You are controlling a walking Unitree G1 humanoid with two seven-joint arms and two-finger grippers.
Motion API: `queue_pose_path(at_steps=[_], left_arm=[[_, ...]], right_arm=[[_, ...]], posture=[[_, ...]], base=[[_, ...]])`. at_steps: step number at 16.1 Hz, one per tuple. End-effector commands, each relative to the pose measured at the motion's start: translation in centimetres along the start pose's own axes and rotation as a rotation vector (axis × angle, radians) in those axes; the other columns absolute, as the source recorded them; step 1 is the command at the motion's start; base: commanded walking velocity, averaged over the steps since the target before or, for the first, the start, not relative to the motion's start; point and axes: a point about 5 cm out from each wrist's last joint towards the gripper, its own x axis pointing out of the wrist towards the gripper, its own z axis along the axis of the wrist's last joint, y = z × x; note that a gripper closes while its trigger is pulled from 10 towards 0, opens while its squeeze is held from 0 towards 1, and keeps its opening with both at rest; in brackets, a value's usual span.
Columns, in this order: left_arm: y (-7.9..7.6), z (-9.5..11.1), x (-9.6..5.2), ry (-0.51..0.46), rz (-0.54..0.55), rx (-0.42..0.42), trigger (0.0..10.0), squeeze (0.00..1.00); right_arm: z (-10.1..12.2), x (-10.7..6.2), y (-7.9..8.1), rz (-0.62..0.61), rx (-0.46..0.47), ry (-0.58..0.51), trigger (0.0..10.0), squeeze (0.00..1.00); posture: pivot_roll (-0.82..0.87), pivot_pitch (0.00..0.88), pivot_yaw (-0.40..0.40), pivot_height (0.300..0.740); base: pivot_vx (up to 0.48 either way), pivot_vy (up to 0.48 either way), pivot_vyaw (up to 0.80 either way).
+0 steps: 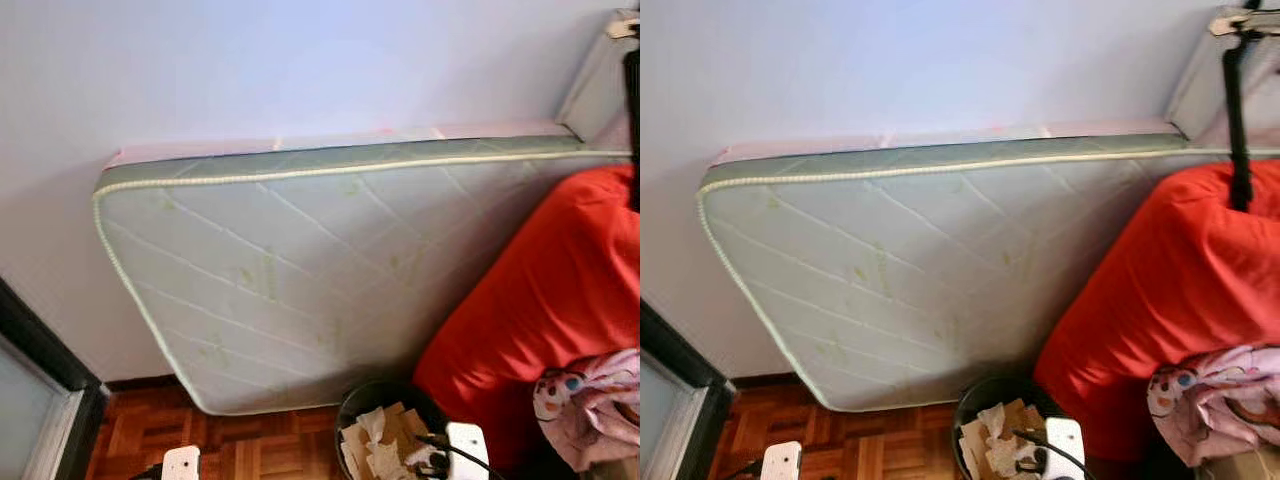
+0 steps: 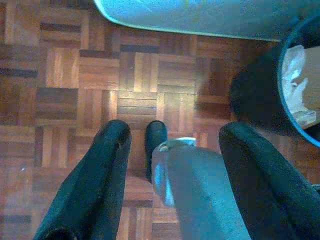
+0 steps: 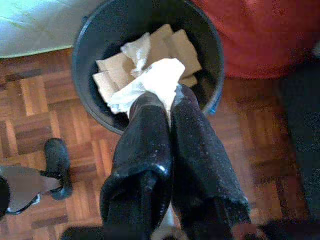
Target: Clean up the room
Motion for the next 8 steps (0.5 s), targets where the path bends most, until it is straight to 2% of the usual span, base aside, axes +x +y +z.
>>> queue_pose_path(at_steps=[1, 8], left_arm=[[-0.07, 0.0, 0.01, -0.001, 0.0, -0.003, 10.0, 0.0], [-0.16, 0.09, 0.01, -0.014, -0.015, -0.003, 10.0, 0.0]], right_arm=[[0.17, 0.04, 0.0, 0.0, 0.004, -0.008, 10.0, 0.0], [1.01, 0.25, 0.38, 0.016, 0.005, -0.037, 10.0, 0.0]], posture=[[0.01, 0.0, -0.036, 0.74], [0.01, 0.0, -0.037, 0.74]], base=[[0.0, 0.0, 0.0], [0.0, 0.0, 0.0]])
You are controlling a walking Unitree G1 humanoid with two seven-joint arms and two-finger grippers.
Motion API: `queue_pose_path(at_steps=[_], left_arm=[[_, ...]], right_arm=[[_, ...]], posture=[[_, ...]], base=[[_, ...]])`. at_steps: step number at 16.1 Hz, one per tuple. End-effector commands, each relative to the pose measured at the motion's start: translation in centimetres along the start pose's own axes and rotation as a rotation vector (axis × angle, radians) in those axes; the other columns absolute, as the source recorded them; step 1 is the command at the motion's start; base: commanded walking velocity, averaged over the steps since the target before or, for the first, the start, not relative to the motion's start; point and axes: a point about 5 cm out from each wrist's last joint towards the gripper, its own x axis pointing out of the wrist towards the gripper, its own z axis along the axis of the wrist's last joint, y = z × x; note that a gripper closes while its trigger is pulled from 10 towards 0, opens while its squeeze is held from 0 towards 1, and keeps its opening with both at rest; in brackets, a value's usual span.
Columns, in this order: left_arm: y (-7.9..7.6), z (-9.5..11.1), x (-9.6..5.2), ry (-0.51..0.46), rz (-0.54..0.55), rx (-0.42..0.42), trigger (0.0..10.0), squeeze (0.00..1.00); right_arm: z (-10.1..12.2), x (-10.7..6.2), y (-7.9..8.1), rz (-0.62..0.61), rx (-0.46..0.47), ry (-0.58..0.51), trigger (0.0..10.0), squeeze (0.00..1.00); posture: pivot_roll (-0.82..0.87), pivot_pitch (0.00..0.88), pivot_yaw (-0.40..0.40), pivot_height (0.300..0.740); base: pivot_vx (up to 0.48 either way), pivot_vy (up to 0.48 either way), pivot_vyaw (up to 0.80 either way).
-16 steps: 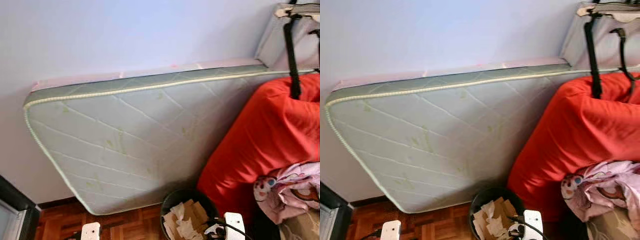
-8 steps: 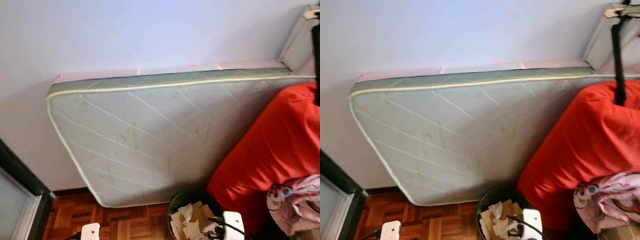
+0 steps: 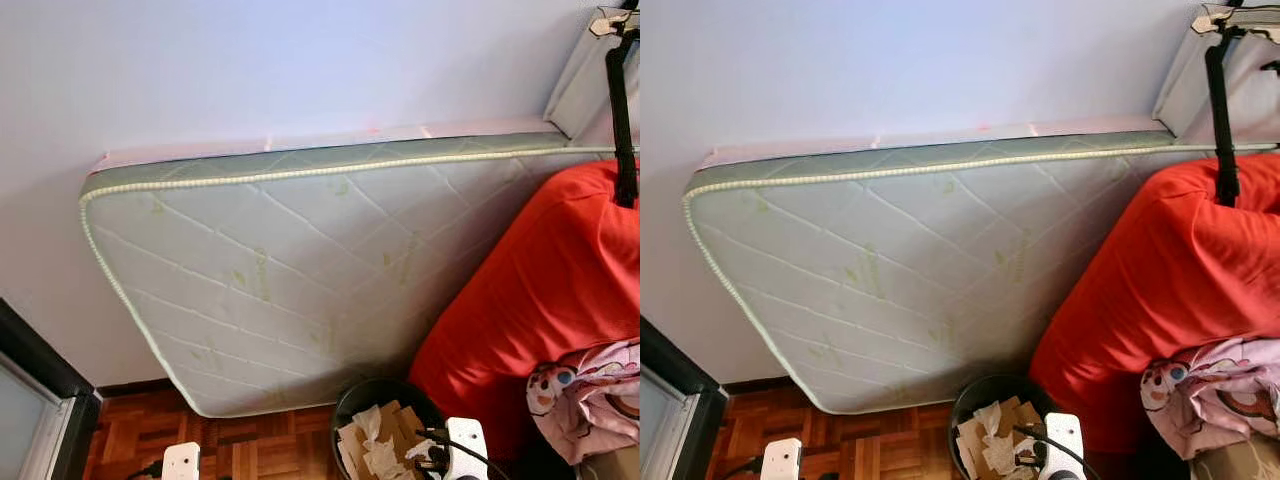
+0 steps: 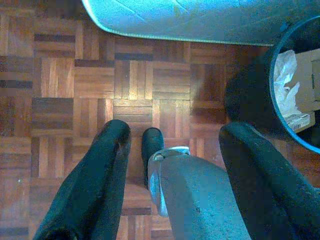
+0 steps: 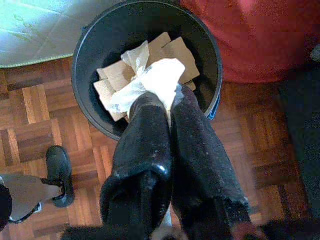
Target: Clean up the room
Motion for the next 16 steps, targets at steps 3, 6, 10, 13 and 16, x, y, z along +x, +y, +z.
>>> queue_pose_path(at_steps=[3, 6, 10, 13, 16], left_arm=[[-0.03, -0.3, -0.05, 0.013, 0.001, -0.002, 10.0, 0.0], [-0.06, -0.34, -0.06, 0.014, 0.001, -0.002, 10.0, 0.0], [-0.15, -0.38, -0.05, 0.014, -0.001, -0.003, 10.0, 0.0], [-0.15, -0.44, -0.07, 0.015, -0.001, -0.003, 10.0, 0.0], [-0.13, -0.5, -0.1, 0.015, -0.001, -0.004, 10.0, 0.0]], right_arm=[[0.27, 0.09, 0.17, 0.005, 0.005, -0.007, 10.0, 0.0], [0.19, 0.06, 0.08, 0.002, 0.005, -0.005, 10.0, 0.0], [0.39, 0.11, 0.11, 0.007, -0.002, -0.012, 10.0, 0.0], [0.32, 0.09, 0.12, 0.009, -0.005, -0.009, 10.0, 0.0], [0.2, 0.06, 0.12, 0.01, -0.006, -0.006, 10.0, 0.0]], posture=[[0.01, 0.0, -0.037, 0.74], [0.01, 0.0, -0.037, 0.74], [0.01, 0.0, -0.038, 0.74], [0.01, 0.0, -0.04, 0.74], [0.01, 0.0, -0.039, 0.74]], base=[[0.0, 0.0, 0.0], [0.0, 0.0, 0.0], [0.259, 0.0, 0.0], [0.269, 0.0, 0.0], [0.265, 0.0, 0.0]])
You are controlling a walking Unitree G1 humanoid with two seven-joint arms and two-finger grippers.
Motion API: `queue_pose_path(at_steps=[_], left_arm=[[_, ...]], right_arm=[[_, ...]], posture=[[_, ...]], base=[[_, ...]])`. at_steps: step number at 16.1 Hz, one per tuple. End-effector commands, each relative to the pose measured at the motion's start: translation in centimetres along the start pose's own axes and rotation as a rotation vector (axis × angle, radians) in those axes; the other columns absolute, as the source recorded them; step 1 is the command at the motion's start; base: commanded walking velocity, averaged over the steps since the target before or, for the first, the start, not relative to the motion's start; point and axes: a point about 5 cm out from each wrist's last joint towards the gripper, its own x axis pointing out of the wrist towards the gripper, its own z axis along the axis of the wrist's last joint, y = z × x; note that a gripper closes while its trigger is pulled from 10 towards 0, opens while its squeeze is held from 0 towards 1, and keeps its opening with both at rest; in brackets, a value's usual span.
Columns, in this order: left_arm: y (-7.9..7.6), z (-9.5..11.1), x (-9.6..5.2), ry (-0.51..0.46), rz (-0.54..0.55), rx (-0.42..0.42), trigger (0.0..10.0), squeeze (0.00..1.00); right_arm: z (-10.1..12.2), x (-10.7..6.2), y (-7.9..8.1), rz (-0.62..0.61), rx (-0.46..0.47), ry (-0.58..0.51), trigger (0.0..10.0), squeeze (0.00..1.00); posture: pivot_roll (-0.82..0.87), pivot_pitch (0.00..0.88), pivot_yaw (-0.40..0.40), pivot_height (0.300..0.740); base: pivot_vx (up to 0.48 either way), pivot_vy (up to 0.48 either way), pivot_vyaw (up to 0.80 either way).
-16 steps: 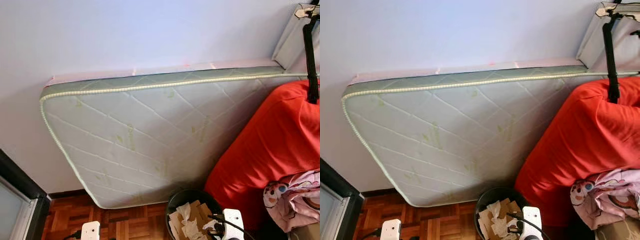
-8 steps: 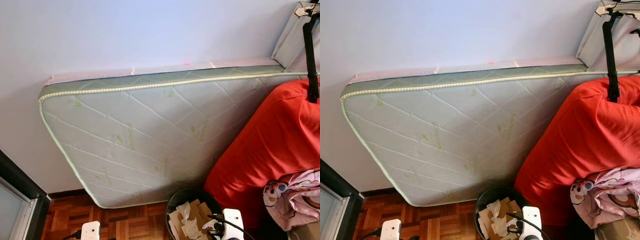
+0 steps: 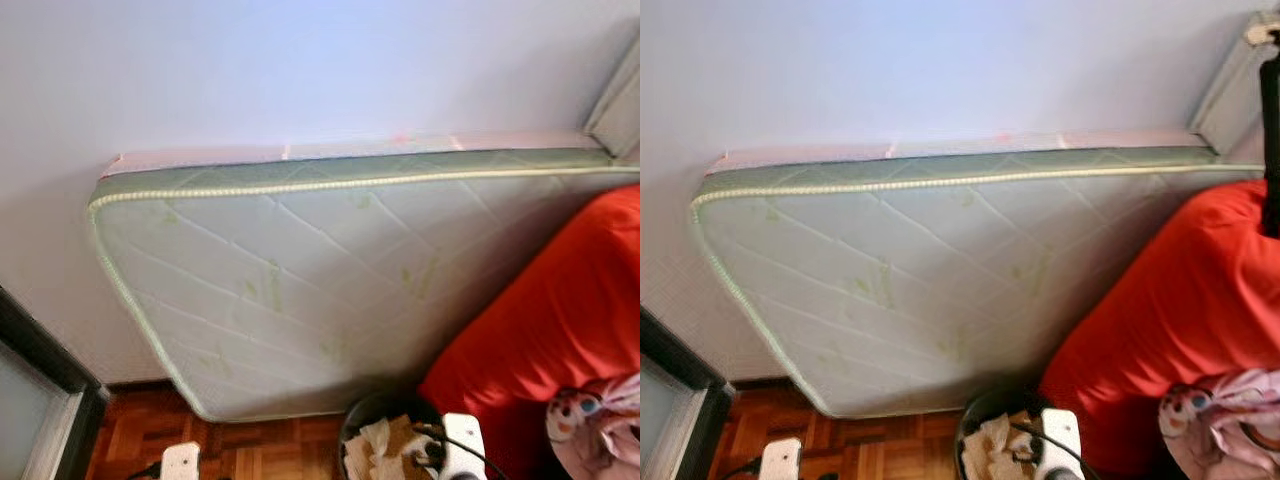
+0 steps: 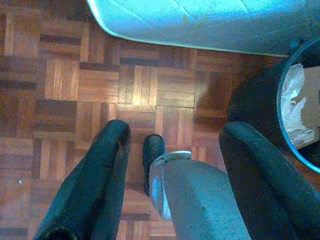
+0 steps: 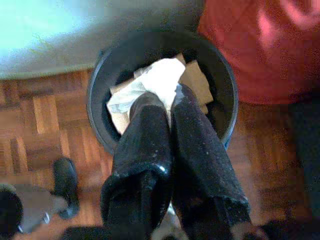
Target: Clean up the room
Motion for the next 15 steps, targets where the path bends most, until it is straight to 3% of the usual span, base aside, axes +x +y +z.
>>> queue_pose_path(at_steps=[1, 5, 10, 14, 15], left_arm=[[-0.5, -0.1, 0.1, 0.004, -0.012, -0.004, 10.0, 0.0], [-0.4, -0.1, 0.0, -0.008, -0.018, 0.007, 10.0, 0.0], [-0.6, 0.5, -0.2, -0.113, -0.054, -0.031, 10.0, 0.0], [-0.6, 1.1, -0.6, -0.223, -0.076, -0.001, 10.0, 0.0], [-3.8, 8.4, 0.1, -0.495, -0.1, 0.099, 10.0, 0.0]], right_arm=[[-0.5, -0.3, -0.8, -0.019, -0.005, 0.014, 10.0, 0.0], [-0.2, -0.2, -0.5, -0.01, -0.012, -0.002, 10.0, 0.0], [2.1, 0.2, 0.2, 0.038, -0.023, -0.126, 10.0, 0.0], [6.6, 0.0, 1.5, 0.093, -0.051, -0.408, 10.0, 0.0], [7.0, -0.3, 1.5, 0.084, -0.063, -0.46, 10.0, 0.0]], posture=[[0.01, 0.0, -0.038, 0.74], [0.0, 0.0, -0.035, 0.74], [0.01, 0.0, -0.038, 0.74], [0.01, 0.0, -0.039, 0.74], [0.0, 0.0, -0.042, 0.74]], base=[[0.0, 0.0, 0.0], [0.0, 0.0, 0.0], [0.0, 0.0, 0.0], [0.0, 0.0, 0.0], [0.0, 0.0, 0.0]])
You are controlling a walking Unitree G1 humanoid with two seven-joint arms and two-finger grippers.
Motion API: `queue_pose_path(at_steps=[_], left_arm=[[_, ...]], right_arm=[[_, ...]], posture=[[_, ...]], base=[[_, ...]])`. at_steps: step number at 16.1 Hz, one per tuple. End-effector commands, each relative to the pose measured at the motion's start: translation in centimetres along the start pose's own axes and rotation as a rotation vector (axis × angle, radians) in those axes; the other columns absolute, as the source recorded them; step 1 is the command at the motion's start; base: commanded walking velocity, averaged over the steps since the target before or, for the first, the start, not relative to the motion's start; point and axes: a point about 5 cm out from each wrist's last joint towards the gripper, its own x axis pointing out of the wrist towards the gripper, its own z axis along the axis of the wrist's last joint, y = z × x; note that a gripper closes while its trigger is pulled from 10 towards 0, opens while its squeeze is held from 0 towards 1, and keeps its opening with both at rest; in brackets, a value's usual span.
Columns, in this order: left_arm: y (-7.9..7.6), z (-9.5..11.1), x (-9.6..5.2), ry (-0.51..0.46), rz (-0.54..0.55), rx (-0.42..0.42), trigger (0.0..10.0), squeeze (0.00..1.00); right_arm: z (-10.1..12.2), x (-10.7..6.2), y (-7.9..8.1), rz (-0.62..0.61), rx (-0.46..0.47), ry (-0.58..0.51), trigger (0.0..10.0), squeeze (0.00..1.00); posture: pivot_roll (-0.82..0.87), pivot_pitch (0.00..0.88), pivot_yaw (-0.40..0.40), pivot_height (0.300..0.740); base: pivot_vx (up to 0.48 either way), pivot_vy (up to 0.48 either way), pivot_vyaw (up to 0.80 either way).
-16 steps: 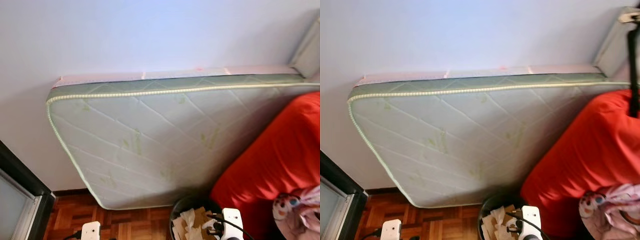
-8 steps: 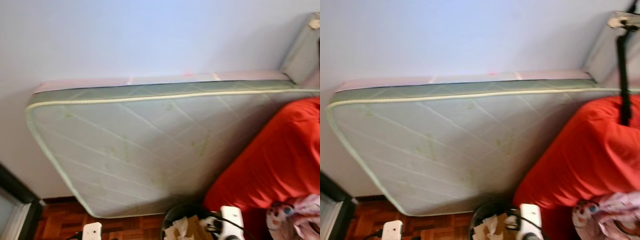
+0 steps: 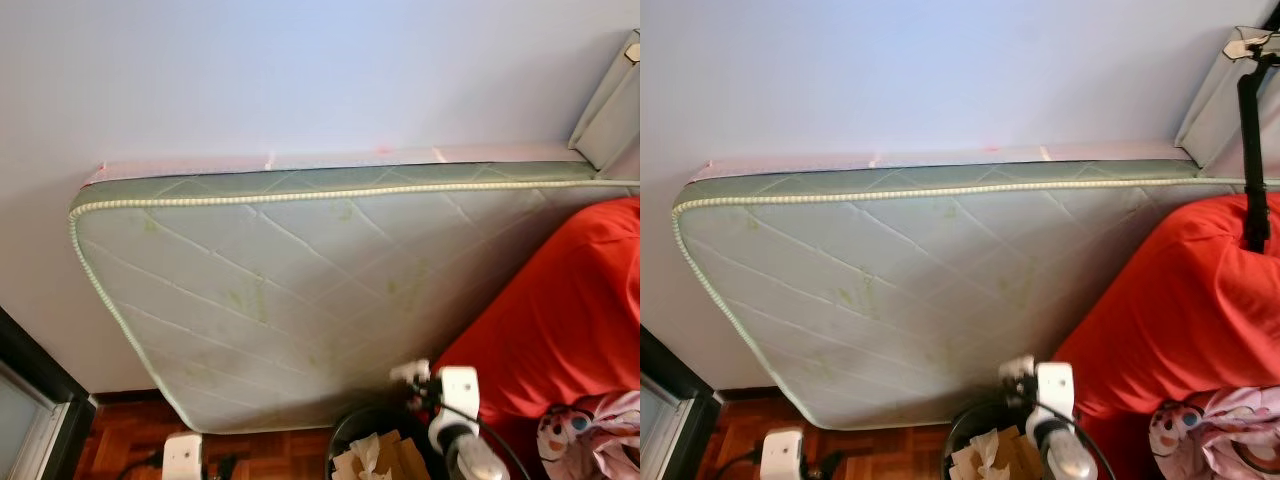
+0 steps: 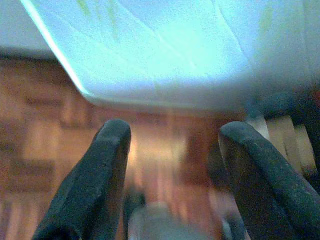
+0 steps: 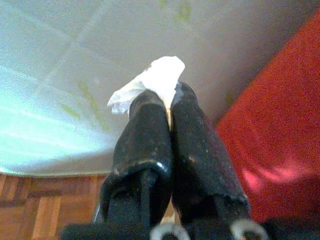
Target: Clean up the room
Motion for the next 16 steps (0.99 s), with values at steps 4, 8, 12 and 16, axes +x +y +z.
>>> queue_pose_path(at_steps=[4, 8, 12, 16], left_arm=[[-2.6, 9.0, 1.5, -0.436, -0.07, 0.103, 10.0, 0.0], [-2.3, 10.2, 0.0, -0.502, -0.081, 0.095, 10.0, 0.0], [-2.4, 11.0, 0.0, -0.513, -0.086, 0.102, 10.0, 0.0], [-3.1, 12.0, -0.1, -0.512, -0.113, 0.1, 10.0, 0.0]], right_arm=[[0.7, -0.8, -0.3, 0.003, 0.0, -0.109, 10.0, 0.0], [1.6, -1.5, 0.0, -0.018, -0.007, -0.196, 10.0, 0.0], [2.6, -1.1, -0.5, -0.071, -0.022, -0.228, 10.0, 0.0], [2.8, -1.1, -0.4, -0.103, -0.012, -0.215, 10.0, 0.0]], posture=[[0.01, 0.0, -0.045, 0.74], [0.01, 0.0, -0.044, 0.74], [0.02, 0.026, -0.037, 0.74], [0.01, 0.041, -0.033, 0.74]], base=[[0.0, 0.0, 0.0], [0.0, 0.0, 0.0], [0.0, 0.0, 0.0], [0.0, 0.0, 0.0]])
